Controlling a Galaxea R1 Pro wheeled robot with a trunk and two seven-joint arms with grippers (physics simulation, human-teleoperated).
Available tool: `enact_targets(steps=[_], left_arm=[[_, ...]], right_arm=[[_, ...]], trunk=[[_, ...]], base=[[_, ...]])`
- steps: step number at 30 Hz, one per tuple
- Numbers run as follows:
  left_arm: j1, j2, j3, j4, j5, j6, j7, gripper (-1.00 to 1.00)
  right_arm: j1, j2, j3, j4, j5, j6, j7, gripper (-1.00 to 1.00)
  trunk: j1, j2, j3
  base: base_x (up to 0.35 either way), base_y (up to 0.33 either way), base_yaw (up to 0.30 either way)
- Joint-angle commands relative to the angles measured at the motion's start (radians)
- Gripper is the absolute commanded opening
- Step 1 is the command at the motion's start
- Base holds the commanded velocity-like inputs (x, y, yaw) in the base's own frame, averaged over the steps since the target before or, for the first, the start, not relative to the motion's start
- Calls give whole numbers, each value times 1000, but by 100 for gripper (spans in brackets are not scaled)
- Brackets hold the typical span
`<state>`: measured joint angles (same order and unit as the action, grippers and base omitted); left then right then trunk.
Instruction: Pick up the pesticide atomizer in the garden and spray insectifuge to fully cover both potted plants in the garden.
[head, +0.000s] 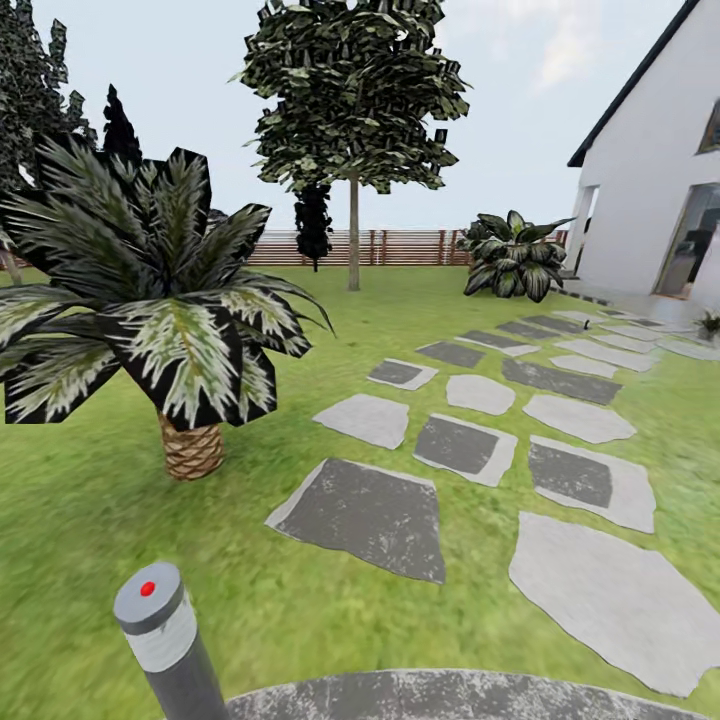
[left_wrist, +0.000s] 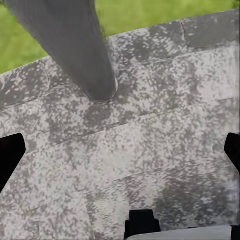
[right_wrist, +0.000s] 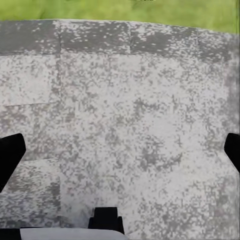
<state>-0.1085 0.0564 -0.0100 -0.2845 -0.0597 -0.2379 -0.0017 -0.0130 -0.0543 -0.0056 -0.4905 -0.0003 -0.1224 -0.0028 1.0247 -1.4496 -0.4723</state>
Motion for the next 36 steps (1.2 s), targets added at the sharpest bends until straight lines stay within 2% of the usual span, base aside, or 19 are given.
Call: enact_targets(steps=[1,11,16,23,27,29,31,36], left_arm=[[0,0,-1,0,-6,-3,0,100],[0,4,3,1,-5,-4,0,100],[0,8,5,1,-5,-4,0,100],[0,8,6,1,-5,-3,0,100],[0,8,8,1,-4,-4,1,100],[0,8,8,0,-3,-4,1,100],[0,8,8,0,-3,-4,0,100],[0,7,8,-1,-3,-4,0,100]], right_arm=[[-1,0,-1,1,0,-3,0,100],[-1,1,-1,1,0,-3,0,100],[-1,1,1,2,0,-3,0,100],[-1,1,6,8,4,-3,0,100],[-1,5,7,91,2,-3,-2,100],[-1,13,7,189,-1,-3,-1,100],[-1,21,7,241,-2,-3,-1,100],[-1,25,6,322,0,-2,0,100]], trunk=[[0,0,-1],[0,0,-1],[0,0,-1],[0,0,-1],[0,0,-1],[0,0,-1],[0,0,-1],[0,0,-1]], base=[[232,-202,-284],[244,-189,-284],[316,-37,-267],[333,-2,-54],[334,0,-4],[335,-14,-1],[335,-59,0],[328,-98,0]])
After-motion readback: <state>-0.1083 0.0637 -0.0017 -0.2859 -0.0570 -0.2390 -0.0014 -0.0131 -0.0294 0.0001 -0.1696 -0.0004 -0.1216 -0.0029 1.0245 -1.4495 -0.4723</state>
